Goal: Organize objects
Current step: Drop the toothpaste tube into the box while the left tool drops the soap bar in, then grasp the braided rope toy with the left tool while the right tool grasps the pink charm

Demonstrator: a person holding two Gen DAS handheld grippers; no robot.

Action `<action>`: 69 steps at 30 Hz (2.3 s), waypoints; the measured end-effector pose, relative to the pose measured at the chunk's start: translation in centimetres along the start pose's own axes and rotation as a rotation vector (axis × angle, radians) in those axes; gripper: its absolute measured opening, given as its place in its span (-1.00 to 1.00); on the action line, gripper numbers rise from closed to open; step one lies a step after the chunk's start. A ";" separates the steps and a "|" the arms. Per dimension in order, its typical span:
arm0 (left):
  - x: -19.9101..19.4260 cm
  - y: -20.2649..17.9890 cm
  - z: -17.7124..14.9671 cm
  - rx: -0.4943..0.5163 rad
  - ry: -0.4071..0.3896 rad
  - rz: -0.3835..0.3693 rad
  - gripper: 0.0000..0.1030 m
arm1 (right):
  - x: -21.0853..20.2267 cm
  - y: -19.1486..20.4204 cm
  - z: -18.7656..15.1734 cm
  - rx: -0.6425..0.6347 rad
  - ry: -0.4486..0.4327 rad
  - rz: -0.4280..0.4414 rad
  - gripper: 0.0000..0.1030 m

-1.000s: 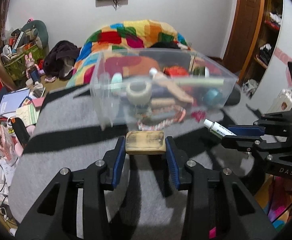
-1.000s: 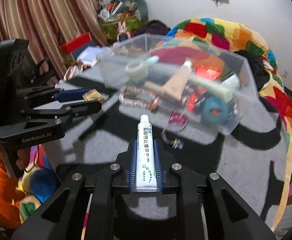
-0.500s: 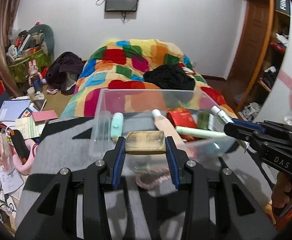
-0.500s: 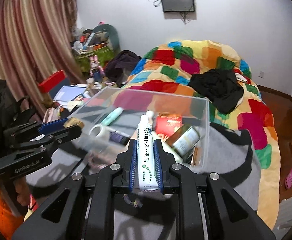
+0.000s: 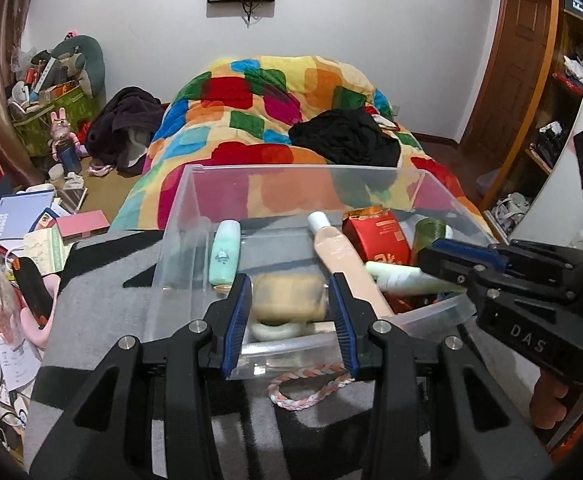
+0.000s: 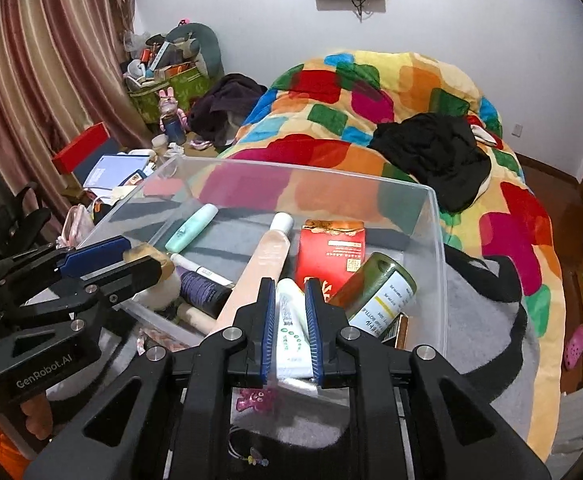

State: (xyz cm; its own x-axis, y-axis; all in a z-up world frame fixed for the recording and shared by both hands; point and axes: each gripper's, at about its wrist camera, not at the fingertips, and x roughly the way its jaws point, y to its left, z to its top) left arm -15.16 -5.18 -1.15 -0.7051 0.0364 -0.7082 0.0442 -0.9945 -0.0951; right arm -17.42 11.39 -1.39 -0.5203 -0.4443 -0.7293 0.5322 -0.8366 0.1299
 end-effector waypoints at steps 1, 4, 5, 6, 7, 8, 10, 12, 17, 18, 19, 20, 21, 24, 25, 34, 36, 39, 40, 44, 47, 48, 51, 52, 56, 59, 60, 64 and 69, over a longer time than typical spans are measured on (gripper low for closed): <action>-0.1 0.0 0.0 0.000 0.000 -0.005 -0.24 | -0.1 0.0 -0.1 -0.004 0.001 0.011 -0.73; -0.6 -0.2 -0.1 0.006 -0.008 -0.005 -0.23 | -0.5 0.4 -0.2 -0.020 0.000 0.005 -0.73; -0.8 -0.2 -0.1 0.007 -0.011 -0.008 -0.23 | -0.7 0.4 -0.3 -0.022 -0.002 0.007 -0.73; -1.1 -0.3 -0.2 0.009 -0.015 -0.013 -0.22 | -0.9 0.4 -0.3 -0.021 -0.004 0.013 -0.72; -1.5 -0.4 -0.2 0.012 -0.019 -0.015 -0.22 | -1.2 0.4 -0.4 -0.020 -0.005 0.021 -0.72; -1.9 -0.6 -0.4 0.018 -0.026 -0.017 -0.20 | -1.4 0.4 -0.5 -0.018 -0.008 0.027 -0.71; -2.5 -0.8 -0.5 0.030 -0.036 -0.015 -0.16 | -2.0 0.4 -0.6 -0.018 -0.013 0.034 -0.67; -3.2 -1.1 -0.7 0.041 -0.050 -0.015 -0.09 | -2.7 0.4 -0.8 -0.021 -0.026 0.035 -0.62; -4.5 -1.4 -1.7 0.066 -0.062 -0.016 0.05 | -4.4 0.6 -1.5 -0.041 -0.057 0.031 -0.49; -4.6 -1.4 -2.0 0.071 -0.058 -0.015 0.08 | -4.8 0.7 -1.6 -0.051 -0.064 0.024 -0.48; -4.6 -1.4 -2.3 0.075 -0.050 -0.014 0.08 | -5.1 0.8 -1.8 -0.060 -0.070 0.020 -0.45; -4.5 -1.3 -2.7 0.079 -0.037 -0.014 0.08 | -5.5 1.0 -2.0 -0.068 -0.075 0.018 -0.41; -4.3 -1.2 -3.1 0.083 -0.023 -0.016 0.08 | -5.8 1.1 -2.3 -0.078 -0.080 0.018 -0.39; -3.2 -0.7 -4.0 0.093 0.014 0.018 0.08 | -6.3 1.5 -3.0 -0.109 -0.085 0.016 -0.30; -2.8 -0.5 -4.2 0.095 0.029 0.028 0.08 | -6.4 1.6 -3.3 -0.118 -0.083 0.018 -0.25; 1.5 -0.6 -5.5 0.121 0.186 -0.010 0.08 | -3.8 2.3 -6.2 -0.167 0.026 0.029 -0.14; 2.2 -1.0 -5.5 0.136 0.213 -0.011 0.08 | -2.8 2.2 -6.4 -0.166 0.060 0.030 -0.14; 2.9 -1.5 -5.5 0.163 0.234 0.001 0.08 | -1.2 2.0 -6.5 -0.163 0.104 0.026 -0.14; 2.9 -1.6 -5.5 0.169 0.232 0.004 0.08 | -0.7 1.9 -6.5 -0.163 0.117 0.025 -0.14; 2.9 -1.9 -5.5 0.178 0.226 -0.008 -0.15 | 0.8 2.0 -6.6 -0.153 0.156 0.021 -0.14; 2.7 -2.2 -5.7 0.192 0.215 -0.013 -0.41 | 1.2 2.0 -6.5 -0.144 0.160 0.016 -0.15; 2.6 -2.3 -5.8 0.198 0.212 -0.013 -0.50 | 1.2 2.0 -6.4 -0.138 0.157 0.014 -0.16; 2.4 -2.5 -5.9 0.206 0.203 -0.009 -0.72 | 1.3 2.1 -6.3 -0.136 0.155 0.010 -0.42; 2.3 -2.5 -6.0 0.206 0.199 -0.007 -0.75 | 1.3 2.1 -6.3 -0.137 0.153 0.013 -0.51; 1.6 -2.0 -6.4 0.183 0.183 -0.008 -0.82 | 1.1 2.1 -6.4 -0.135 0.140 0.012 -0.51; 0.9 -1.4 -6.8 0.150 0.163 -0.019 -0.82 | 0.6 2.0 -6.3 -0.127 0.120 0.014 -0.51; 0.6 -1.2 -6.9 0.136 0.155 -0.024 -0.82 | 0.4 1.9 -6.3 -0.120 0.113 0.022 -0.51; -0.5 -0.4 -7.4 0.087 0.132 -0.042 -0.83 | -0.4 1.6 -6.4 -0.094 0.095 0.045 -0.51; -2.8 -0.2 -7.3 0.066 0.080 -0.057 -0.83 | -1.9 1.5 -6.4 -0.079 0.058 0.057 -0.51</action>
State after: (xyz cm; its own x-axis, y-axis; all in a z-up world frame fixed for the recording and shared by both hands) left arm -8.00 -4.35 -4.27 -0.6464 0.0977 -0.7567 -0.0429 -0.9949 -0.0918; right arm -11.35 12.99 -4.07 -0.4492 -0.4694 -0.7602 0.6123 -0.7814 0.1207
